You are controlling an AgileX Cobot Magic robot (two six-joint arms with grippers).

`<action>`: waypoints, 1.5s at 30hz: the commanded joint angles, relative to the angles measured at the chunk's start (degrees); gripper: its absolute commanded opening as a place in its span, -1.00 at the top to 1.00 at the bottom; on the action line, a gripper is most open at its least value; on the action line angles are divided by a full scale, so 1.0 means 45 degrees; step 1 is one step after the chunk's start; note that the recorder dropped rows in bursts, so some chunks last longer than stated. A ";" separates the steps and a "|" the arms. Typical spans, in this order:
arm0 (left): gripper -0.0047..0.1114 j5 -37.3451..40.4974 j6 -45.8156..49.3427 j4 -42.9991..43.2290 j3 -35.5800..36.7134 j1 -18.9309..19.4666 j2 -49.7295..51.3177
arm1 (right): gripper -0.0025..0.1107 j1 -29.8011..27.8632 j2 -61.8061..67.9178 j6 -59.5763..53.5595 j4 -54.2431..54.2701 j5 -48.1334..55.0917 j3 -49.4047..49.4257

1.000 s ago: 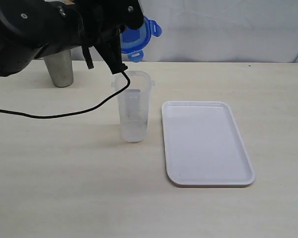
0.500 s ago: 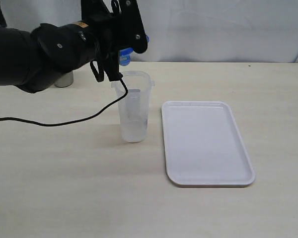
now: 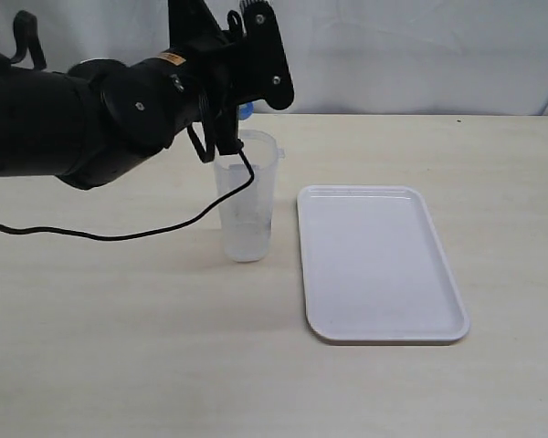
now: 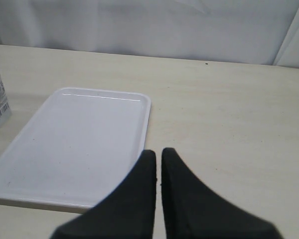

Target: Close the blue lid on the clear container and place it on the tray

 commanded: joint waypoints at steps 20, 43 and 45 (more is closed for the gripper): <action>0.92 0.0257 0.0598 -0.0205 0.0176 -0.0691 -0.0018 | 0.88 -0.0056 -0.0062 0.0036 0.0051 -0.0056 0.0027; 0.92 -0.1033 0.0780 0.0872 0.0767 -0.1019 -0.0048 | 0.88 -0.0056 -0.0062 0.0036 0.0051 -0.0056 0.0027; 0.92 -0.1159 0.0680 0.0730 0.0767 -0.1135 -0.0098 | 0.88 -0.0056 -0.0062 0.0036 0.0051 -0.0056 0.0027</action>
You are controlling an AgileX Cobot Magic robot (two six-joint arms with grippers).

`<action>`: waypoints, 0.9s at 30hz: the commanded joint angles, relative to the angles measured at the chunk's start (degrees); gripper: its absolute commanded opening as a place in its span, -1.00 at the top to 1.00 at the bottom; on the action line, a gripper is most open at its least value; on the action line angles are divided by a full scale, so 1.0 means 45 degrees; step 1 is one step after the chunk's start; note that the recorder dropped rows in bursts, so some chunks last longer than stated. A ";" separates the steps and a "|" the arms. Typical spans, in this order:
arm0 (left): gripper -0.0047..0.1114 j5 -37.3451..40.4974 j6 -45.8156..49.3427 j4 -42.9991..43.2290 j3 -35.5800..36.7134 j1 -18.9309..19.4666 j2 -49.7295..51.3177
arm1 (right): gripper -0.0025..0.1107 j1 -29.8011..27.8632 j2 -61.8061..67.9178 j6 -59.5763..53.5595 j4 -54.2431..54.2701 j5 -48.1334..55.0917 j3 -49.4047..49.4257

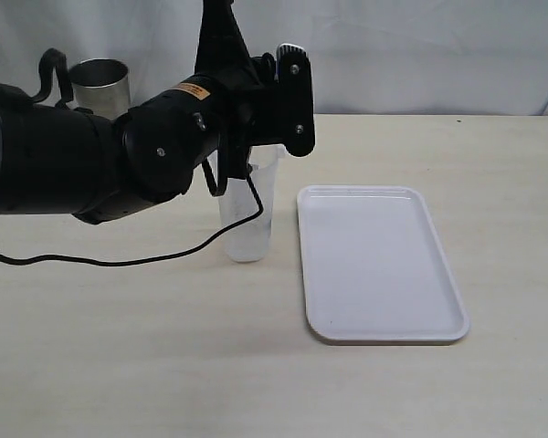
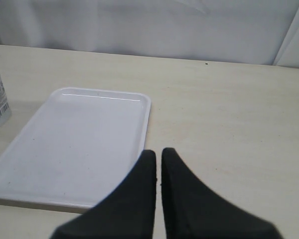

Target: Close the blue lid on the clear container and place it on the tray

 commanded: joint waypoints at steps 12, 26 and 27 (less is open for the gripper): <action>0.92 -0.0249 -0.0372 -0.0486 0.0011 -0.0427 -0.0330 | 0.88 -0.0056 -0.0062 0.0036 0.0051 -0.0056 0.0027; 0.92 0.0078 -0.0294 -0.0992 0.0011 -0.0427 -0.0330 | 0.88 -0.0056 -0.0062 0.0036 0.0051 -0.0056 0.0027; 0.92 0.0078 -0.0294 -0.0992 0.0011 -0.0427 -0.0330 | 0.88 -0.0056 -0.0062 0.0036 0.0051 -0.0056 0.0027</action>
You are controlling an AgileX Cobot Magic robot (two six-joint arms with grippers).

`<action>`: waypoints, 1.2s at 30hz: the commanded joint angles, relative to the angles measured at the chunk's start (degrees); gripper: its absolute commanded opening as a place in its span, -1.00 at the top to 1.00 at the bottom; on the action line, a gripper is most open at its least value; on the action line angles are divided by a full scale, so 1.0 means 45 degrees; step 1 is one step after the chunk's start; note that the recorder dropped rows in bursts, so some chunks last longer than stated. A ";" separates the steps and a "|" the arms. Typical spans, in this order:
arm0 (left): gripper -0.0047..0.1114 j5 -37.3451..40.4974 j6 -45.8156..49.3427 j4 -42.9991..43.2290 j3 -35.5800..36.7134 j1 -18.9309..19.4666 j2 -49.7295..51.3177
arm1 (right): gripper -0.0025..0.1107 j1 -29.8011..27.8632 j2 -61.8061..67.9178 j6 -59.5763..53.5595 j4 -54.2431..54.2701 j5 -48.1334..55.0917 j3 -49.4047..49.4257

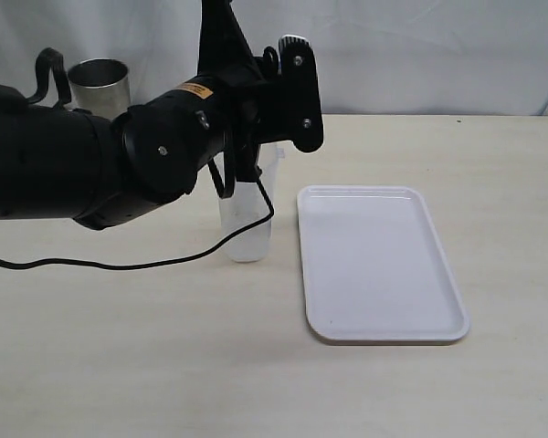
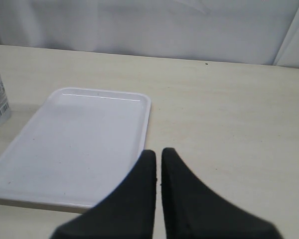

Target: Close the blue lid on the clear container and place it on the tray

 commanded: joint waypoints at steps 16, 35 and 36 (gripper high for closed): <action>0.92 -0.0143 0.0202 -0.0220 0.0011 -0.0042 -0.0119 | 0.88 -0.0056 -0.0062 0.0036 0.0051 -0.0056 0.0027; 0.92 -0.0287 0.0044 0.0036 0.1781 -0.0624 -0.0891 | 0.88 -0.0056 -0.0062 0.0036 0.0051 -0.0056 0.0027; 0.92 -0.0258 0.0044 0.0036 0.1781 -0.0648 -0.0891 | 0.88 -0.0056 -0.0062 0.0036 0.0051 -0.0056 0.0027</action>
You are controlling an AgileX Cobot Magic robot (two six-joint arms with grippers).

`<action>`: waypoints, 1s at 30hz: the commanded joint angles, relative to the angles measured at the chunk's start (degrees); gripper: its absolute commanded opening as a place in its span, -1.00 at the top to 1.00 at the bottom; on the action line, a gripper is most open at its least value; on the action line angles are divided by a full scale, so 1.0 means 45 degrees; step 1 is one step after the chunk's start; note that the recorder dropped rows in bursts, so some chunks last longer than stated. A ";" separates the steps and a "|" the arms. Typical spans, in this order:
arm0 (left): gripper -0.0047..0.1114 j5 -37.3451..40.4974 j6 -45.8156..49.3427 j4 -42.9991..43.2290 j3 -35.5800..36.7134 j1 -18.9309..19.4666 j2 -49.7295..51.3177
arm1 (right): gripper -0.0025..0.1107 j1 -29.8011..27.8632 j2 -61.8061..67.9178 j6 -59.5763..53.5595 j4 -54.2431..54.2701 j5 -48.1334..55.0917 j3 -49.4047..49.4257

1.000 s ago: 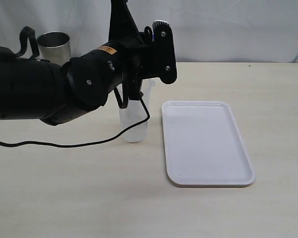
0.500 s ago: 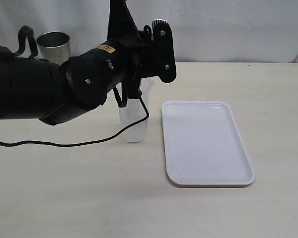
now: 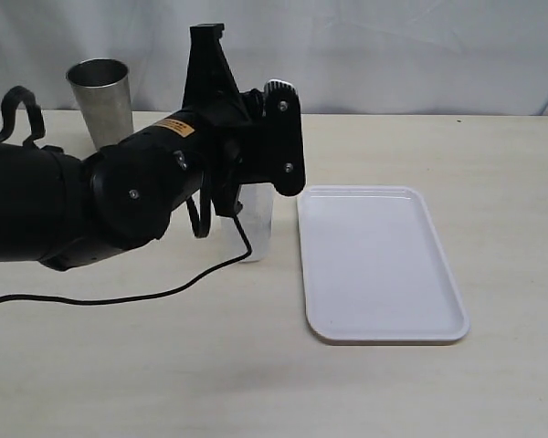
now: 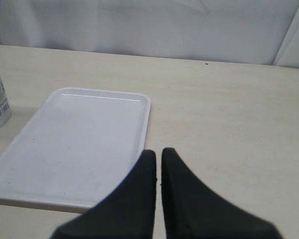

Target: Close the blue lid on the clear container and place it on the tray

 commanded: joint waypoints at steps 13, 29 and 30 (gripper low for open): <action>0.92 0.0122 -0.0082 -0.0655 0.0070 -0.0359 -0.0105 | 0.88 -0.0056 -0.0062 0.0036 0.0051 -0.0056 0.0027; 0.92 0.1032 -0.0047 -0.1301 0.0089 -0.0359 -0.0105 | 0.88 -0.0056 -0.0062 0.0036 0.0051 -0.0056 0.0027; 0.92 0.1199 -0.0047 -0.1355 0.0089 -0.0359 -0.0105 | 0.88 -0.0056 -0.0062 0.0036 0.0051 -0.0056 0.0027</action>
